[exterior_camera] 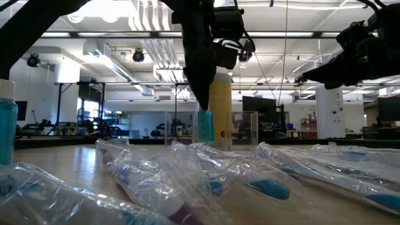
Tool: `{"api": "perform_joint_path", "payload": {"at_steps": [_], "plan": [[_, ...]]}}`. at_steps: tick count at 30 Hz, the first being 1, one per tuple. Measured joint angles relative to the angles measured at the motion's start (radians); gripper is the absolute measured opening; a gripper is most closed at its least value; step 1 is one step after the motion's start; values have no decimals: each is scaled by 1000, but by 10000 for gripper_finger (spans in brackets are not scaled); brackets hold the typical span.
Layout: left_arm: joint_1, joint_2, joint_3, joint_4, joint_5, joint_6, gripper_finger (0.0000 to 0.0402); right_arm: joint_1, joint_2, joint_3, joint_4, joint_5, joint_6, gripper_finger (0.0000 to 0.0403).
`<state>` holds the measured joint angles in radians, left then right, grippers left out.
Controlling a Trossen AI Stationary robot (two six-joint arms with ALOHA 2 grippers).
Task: Pick & Place toothbrushing station
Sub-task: Put the blue mouthwash into the transparent organizer
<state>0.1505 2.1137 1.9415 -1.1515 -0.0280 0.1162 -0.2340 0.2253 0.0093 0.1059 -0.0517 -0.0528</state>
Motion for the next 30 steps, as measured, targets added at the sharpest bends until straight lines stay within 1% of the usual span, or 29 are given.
{"api": "perform_joint_path", "payload": {"at_steps": [6,11,27,28,30], "plan": [[0,10,0,2,-1,-4,100,0,0,0,0,0,0,8],[0,20,-1,7,-27,-17,100,0,0,0,0,0,0,8],[0,45,3,16,-27,-28,100,0,0,0,-1,0,-3,8],[0,45,2,16,-27,-30,101,0,0,0,-1,0,-3,8],[0,45,2,15,-27,-32,116,0,0,0,-1,0,-3,8]]}}
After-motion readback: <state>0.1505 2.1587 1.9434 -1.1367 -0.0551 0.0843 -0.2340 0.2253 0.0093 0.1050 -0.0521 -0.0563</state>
